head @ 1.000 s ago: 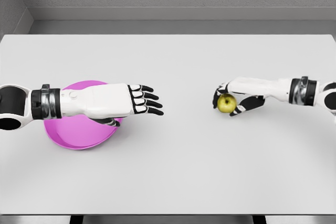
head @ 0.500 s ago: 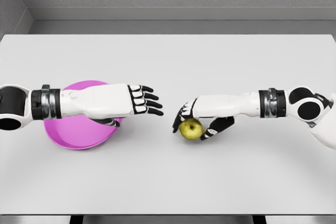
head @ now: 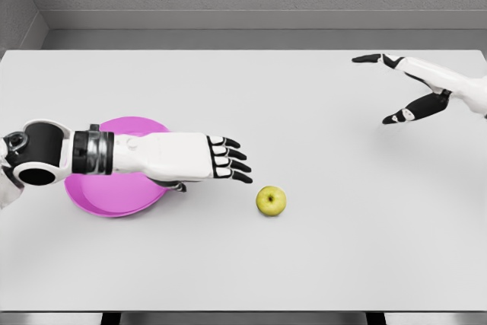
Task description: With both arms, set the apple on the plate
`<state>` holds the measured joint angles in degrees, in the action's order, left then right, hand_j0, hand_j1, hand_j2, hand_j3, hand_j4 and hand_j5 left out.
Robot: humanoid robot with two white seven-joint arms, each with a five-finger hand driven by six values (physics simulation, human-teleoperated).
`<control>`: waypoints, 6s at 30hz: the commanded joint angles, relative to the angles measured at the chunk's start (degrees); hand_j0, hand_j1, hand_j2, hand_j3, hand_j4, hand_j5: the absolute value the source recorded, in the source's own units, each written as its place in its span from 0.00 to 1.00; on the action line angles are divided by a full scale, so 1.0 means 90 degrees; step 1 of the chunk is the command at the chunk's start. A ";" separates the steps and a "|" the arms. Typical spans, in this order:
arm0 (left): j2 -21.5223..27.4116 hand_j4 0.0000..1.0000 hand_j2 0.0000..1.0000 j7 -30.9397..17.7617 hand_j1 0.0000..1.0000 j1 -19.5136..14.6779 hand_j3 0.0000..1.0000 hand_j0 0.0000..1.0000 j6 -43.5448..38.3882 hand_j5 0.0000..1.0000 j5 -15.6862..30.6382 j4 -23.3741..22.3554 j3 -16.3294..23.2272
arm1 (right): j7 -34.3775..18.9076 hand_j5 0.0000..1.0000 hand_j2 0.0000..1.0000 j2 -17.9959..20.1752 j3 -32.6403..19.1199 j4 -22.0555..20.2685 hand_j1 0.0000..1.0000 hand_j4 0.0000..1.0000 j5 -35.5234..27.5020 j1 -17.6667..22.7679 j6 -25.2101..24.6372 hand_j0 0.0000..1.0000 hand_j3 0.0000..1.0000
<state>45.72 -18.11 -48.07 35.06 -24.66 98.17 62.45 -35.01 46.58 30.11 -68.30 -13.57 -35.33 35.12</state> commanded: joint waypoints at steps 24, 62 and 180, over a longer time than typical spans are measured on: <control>-0.1632 1.00 1.00 -0.0615 1.00 -0.0449 1.00 1.00 -0.0006 1.00 -0.0258 -0.0624 0.0425 | 0.0002 1.00 1.00 -0.0009 -0.0103 -0.0810 1.00 1.00 -0.0025 0.0225 -0.0013 1.00 1.00; -0.1955 0.89 0.89 -0.0625 0.89 -0.0459 0.89 0.89 -0.0006 0.89 -0.0385 -0.1084 0.0825 | 0.0002 1.00 1.00 -0.0214 0.0004 -0.0712 1.00 1.00 -0.0006 0.0244 -0.0013 1.00 1.00; -0.0158 1.00 1.00 -0.0732 1.00 -0.0742 1.00 1.00 -0.0006 1.00 0.2115 -0.3925 -0.0815 | 0.0002 1.00 1.00 -0.0175 -0.0084 -0.0605 1.00 1.00 0.0014 0.0205 -0.0013 1.00 1.00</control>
